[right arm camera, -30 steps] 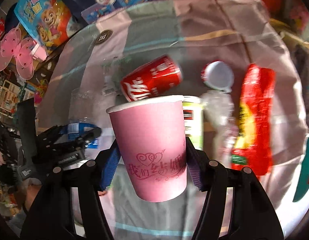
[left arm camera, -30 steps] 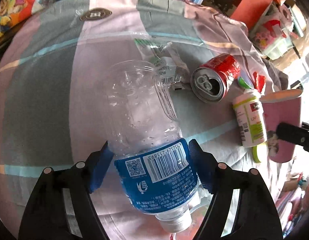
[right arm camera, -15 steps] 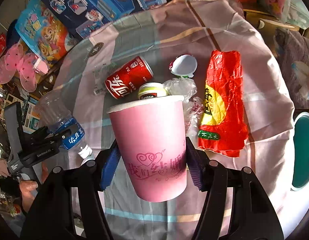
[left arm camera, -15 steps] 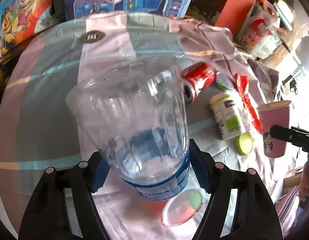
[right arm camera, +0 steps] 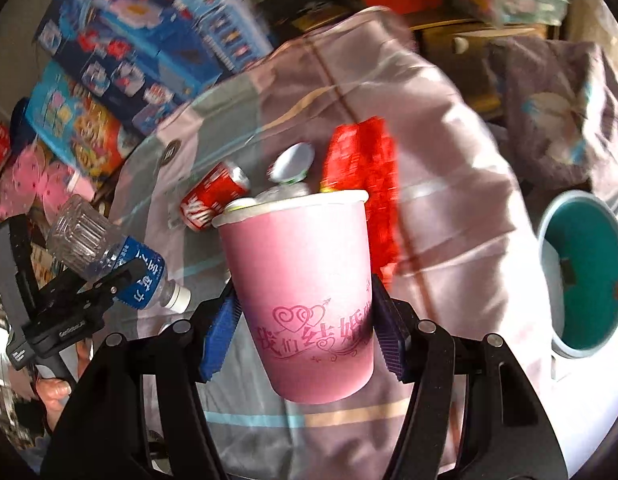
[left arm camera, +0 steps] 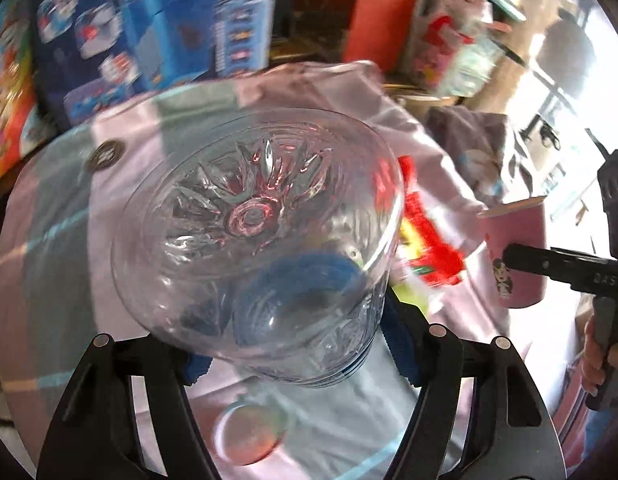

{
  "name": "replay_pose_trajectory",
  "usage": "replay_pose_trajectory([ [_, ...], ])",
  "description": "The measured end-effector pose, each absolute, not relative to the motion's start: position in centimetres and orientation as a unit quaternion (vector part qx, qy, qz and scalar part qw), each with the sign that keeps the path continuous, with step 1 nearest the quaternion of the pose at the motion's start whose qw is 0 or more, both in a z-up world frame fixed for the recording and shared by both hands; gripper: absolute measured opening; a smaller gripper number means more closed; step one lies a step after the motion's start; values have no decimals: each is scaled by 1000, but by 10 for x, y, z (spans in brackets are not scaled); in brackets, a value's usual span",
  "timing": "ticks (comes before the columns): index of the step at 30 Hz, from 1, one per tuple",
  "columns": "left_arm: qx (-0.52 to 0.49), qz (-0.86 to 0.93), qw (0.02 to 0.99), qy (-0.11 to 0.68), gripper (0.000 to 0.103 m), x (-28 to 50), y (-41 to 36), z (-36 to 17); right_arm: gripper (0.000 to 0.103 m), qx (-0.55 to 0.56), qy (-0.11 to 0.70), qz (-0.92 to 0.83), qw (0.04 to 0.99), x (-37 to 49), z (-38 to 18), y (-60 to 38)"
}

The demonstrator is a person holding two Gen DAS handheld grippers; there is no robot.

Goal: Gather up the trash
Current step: 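Carry the bottle and pink cup to the teal bucket and release both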

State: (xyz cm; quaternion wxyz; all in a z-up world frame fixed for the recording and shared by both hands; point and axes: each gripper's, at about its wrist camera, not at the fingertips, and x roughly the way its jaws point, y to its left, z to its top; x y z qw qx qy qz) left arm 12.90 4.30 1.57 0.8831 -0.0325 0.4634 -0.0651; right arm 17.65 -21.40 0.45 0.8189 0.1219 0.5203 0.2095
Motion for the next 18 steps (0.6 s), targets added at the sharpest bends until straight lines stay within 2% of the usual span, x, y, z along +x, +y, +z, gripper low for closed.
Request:
replay_pose_trajectory([
  [11, 25, -162, 882, 442, 71, 162, -81, 44, 59, 201, 464, 120, 855, 168, 14, -350],
  [18, 58, -231, 861, 449, 71, 182, -183, 37, 59, 245, 446, 36, 860, 153, -3, -447],
])
